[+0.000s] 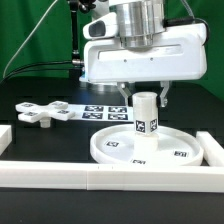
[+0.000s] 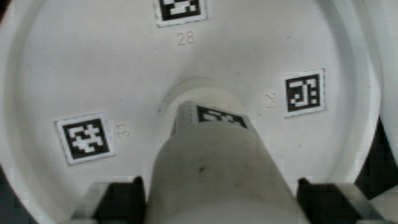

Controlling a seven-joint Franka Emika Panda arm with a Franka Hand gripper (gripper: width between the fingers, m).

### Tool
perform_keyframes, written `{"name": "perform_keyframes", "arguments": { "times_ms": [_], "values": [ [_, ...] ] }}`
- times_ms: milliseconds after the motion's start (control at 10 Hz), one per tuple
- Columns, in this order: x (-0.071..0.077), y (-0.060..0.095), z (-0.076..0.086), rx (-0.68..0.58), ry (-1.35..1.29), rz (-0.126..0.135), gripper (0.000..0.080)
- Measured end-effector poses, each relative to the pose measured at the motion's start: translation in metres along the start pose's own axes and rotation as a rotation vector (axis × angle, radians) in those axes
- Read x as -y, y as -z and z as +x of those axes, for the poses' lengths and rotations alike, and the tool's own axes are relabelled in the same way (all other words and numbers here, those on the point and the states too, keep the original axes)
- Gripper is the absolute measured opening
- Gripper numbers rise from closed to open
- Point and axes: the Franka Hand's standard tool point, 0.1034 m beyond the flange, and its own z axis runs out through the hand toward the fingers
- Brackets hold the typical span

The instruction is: Assemble round table

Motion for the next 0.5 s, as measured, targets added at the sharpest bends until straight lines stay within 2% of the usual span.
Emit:
{"name": "perform_keyframes", "arguments": {
  "times_ms": [500],
  "values": [
    [0.0031, -0.0003, -0.0017, 0.017, -0.246, 0.029, 0.0409]
  ]
}}
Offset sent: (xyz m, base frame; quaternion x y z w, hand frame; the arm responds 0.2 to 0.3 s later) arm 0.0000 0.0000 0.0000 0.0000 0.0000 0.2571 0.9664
